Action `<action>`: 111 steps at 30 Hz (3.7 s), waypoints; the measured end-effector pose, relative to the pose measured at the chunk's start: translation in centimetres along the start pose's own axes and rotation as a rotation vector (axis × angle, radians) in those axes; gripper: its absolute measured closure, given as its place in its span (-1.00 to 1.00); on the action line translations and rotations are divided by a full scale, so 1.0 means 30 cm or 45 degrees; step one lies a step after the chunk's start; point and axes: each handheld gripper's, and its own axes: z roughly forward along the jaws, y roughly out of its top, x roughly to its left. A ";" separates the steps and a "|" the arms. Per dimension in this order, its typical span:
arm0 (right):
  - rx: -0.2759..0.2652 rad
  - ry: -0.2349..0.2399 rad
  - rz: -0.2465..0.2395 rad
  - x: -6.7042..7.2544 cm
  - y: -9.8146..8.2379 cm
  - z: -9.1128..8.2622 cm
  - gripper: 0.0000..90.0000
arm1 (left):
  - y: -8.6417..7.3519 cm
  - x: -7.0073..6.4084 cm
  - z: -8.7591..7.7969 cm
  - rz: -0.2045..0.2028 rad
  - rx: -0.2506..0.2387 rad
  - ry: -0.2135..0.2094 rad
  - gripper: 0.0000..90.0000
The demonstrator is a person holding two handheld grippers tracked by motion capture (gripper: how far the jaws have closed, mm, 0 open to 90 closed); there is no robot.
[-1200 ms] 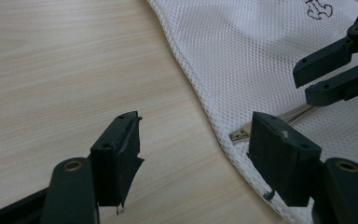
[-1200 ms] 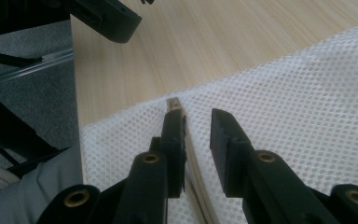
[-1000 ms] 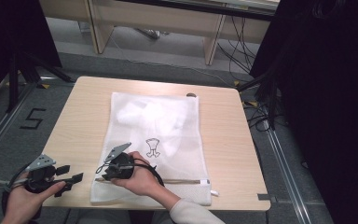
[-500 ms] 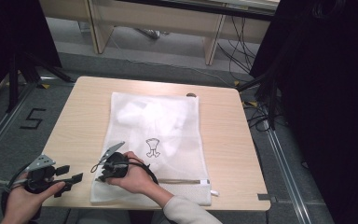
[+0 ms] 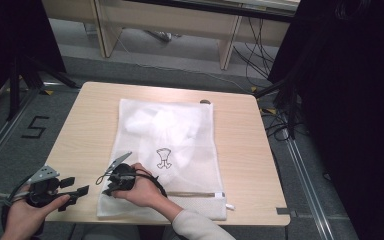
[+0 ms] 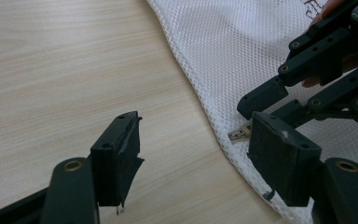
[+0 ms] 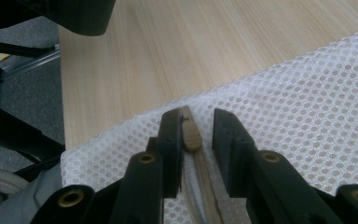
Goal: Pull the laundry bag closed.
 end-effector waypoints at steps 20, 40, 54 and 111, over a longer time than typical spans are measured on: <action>0.005 -0.023 -0.013 0.039 0.007 0.007 0.82 | -0.001 -0.004 0.001 -0.002 0.008 0.002 -0.26; -0.043 -0.029 -0.052 0.049 0.068 -0.089 0.82 | -0.001 -0.040 0.031 0.025 0.050 -0.151 -0.16; -0.078 -0.041 -0.055 0.055 0.099 -0.148 0.82 | 0.013 -0.077 0.084 -0.063 0.101 -0.282 -0.08; -0.024 -0.024 -0.044 0.057 0.038 -0.168 0.83 | 0.027 -0.089 0.100 -0.107 0.183 -0.367 0.91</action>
